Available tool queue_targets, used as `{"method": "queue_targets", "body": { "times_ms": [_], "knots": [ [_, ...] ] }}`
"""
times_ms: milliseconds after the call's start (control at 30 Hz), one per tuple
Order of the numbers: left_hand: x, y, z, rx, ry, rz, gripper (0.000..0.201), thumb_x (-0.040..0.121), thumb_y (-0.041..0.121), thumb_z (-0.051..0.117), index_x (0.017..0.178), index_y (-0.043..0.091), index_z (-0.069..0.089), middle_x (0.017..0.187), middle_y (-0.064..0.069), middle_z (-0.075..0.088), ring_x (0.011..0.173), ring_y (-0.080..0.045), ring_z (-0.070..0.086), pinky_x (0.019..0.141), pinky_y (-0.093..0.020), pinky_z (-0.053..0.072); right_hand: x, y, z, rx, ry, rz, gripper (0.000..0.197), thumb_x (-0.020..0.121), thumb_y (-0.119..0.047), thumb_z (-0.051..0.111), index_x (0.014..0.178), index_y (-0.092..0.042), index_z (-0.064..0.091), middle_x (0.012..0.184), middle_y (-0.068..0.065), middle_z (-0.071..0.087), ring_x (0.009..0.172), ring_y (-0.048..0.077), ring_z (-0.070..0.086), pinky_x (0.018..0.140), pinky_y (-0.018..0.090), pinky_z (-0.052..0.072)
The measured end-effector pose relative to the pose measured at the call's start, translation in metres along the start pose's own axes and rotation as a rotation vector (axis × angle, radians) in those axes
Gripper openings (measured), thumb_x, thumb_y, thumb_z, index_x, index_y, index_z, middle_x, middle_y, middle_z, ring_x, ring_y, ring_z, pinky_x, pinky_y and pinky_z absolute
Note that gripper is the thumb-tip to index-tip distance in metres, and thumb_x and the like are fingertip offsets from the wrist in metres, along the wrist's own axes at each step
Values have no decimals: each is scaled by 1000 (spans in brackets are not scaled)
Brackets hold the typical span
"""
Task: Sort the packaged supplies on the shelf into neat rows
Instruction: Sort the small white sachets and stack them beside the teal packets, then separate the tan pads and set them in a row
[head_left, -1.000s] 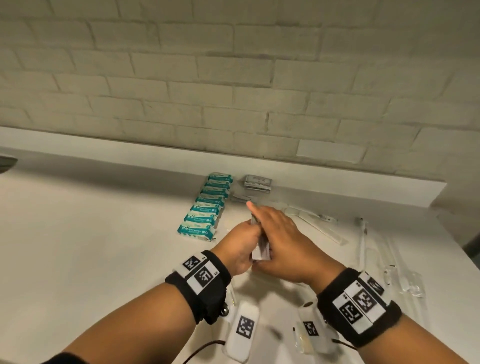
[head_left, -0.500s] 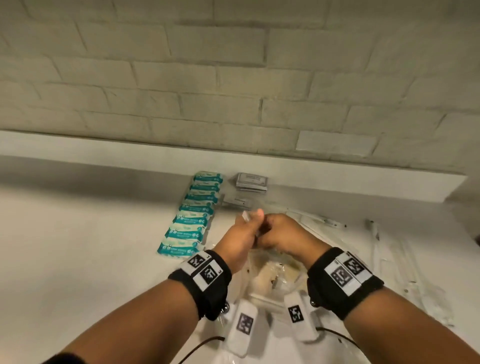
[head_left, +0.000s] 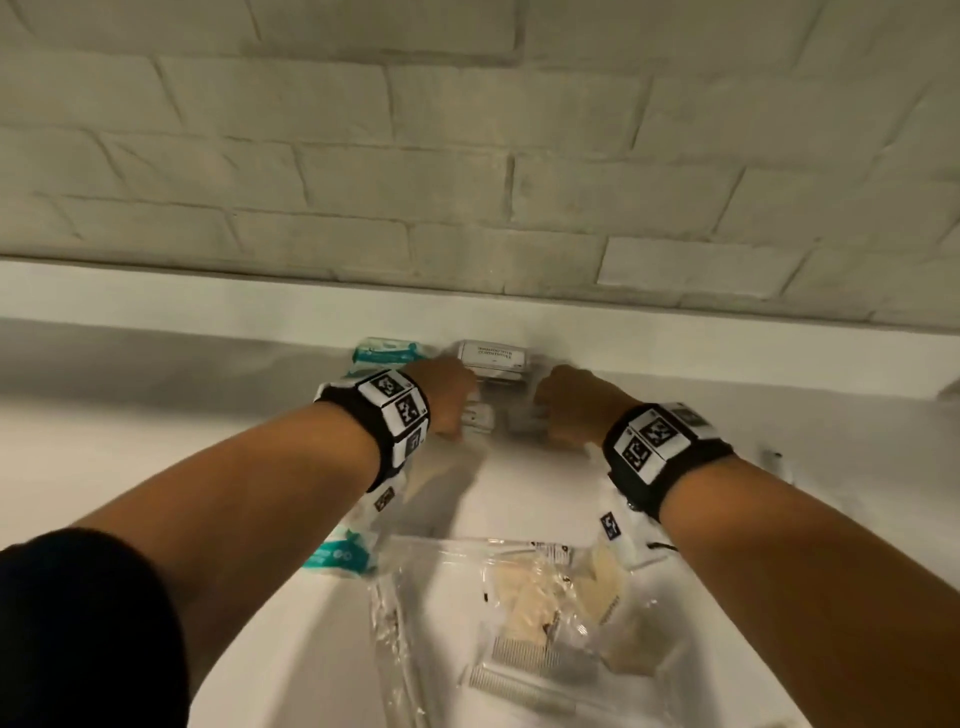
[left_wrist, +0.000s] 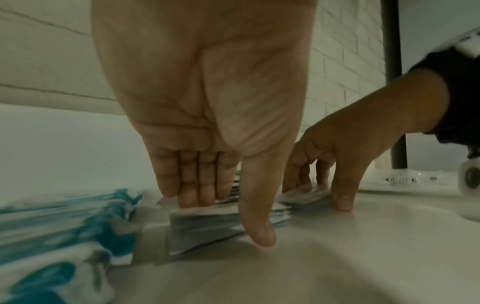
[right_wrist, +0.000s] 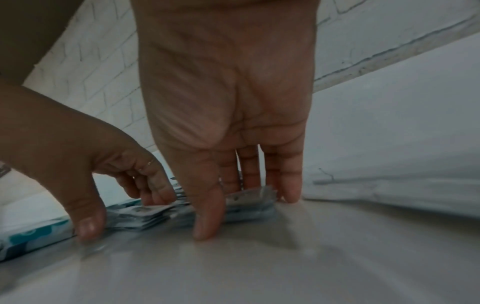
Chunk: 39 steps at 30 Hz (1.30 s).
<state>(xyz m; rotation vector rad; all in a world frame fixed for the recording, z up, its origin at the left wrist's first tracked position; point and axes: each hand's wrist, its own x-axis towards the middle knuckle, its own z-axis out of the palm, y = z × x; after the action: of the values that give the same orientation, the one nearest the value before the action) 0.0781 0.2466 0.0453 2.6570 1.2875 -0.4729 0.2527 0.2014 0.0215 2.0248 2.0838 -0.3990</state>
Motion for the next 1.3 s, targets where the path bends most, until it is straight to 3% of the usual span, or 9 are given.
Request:
{"method": "queue_targets", "body": {
  "times_ms": [100, 333, 633, 800, 900, 967, 1033, 1133, 1300],
  "knots": [
    [8, -2, 6, 21, -7, 24, 56, 79, 32, 74, 127, 11, 55, 127, -12, 54, 109, -28, 58, 86, -31, 47, 6, 2, 4, -27, 2, -18, 54, 76, -23, 52, 128, -10, 51, 123, 11, 55, 112, 32, 52, 88, 39, 50],
    [13, -6, 7, -6, 11, 47, 40, 80, 28, 71, 115, 9, 64, 115, -10, 62, 102, -25, 60, 78, -26, 45, 1, 2, 4, -1, 62, -49, 42, 85, -26, 63, 125, -13, 60, 125, 10, 53, 113, 26, 54, 93, 36, 49],
    [19, -12, 14, -20, 10, 38, 47, 76, 29, 75, 117, 10, 62, 117, -9, 60, 101, -25, 60, 83, -30, 49, -1, 3, 8, 46, 77, -26, 62, 75, -39, 72, 131, -18, 53, 128, 6, 51, 116, 25, 51, 94, 34, 47],
    [7, -11, 8, -81, 50, -3, 76, 74, 38, 77, 139, 15, 46, 136, -8, 47, 121, -27, 50, 101, -36, 43, -23, 12, 3, 151, 164, -1, 63, 75, -33, 71, 133, -28, 48, 128, 3, 46, 118, 26, 44, 92, 37, 45],
    [-15, -1, -3, -64, 162, 33, 50, 81, 41, 68, 124, 17, 58, 121, -9, 53, 110, -28, 54, 93, -37, 46, -59, 17, -5, 197, 227, -4, 25, 82, -31, 64, 107, -26, 63, 108, -2, 54, 105, 20, 53, 86, 35, 47],
    [-37, 15, -6, -90, 190, 78, 24, 84, 36, 62, 97, 16, 66, 99, -6, 62, 90, -26, 62, 79, -35, 51, -94, 15, -1, 210, 106, -103, 8, 84, -30, 64, 89, -25, 67, 92, -11, 60, 89, 12, 60, 78, 32, 50],
    [-60, 36, -1, -85, 158, 118, 20, 86, 36, 56, 76, 19, 62, 81, -1, 65, 75, -22, 61, 64, -29, 47, -129, 8, 17, 216, -36, -201, 9, 81, -38, 66, 87, -31, 67, 87, -16, 60, 80, 4, 58, 73, 27, 50],
    [-90, 71, 22, 14, 32, 163, 26, 88, 45, 53, 86, 21, 61, 87, 1, 64, 78, -18, 57, 61, -27, 39, -151, 10, 52, 37, -38, -279, 32, 76, -44, 67, 105, -34, 61, 99, -15, 52, 90, 9, 50, 75, 31, 47],
    [-107, 103, 62, -84, 37, 62, 48, 83, 45, 64, 116, 12, 51, 116, -9, 51, 104, -28, 55, 82, -36, 47, -159, 34, 68, 88, 5, -32, 51, 73, -43, 76, 117, -31, 52, 111, -11, 55, 99, 15, 52, 77, 29, 42]
  ]
}}
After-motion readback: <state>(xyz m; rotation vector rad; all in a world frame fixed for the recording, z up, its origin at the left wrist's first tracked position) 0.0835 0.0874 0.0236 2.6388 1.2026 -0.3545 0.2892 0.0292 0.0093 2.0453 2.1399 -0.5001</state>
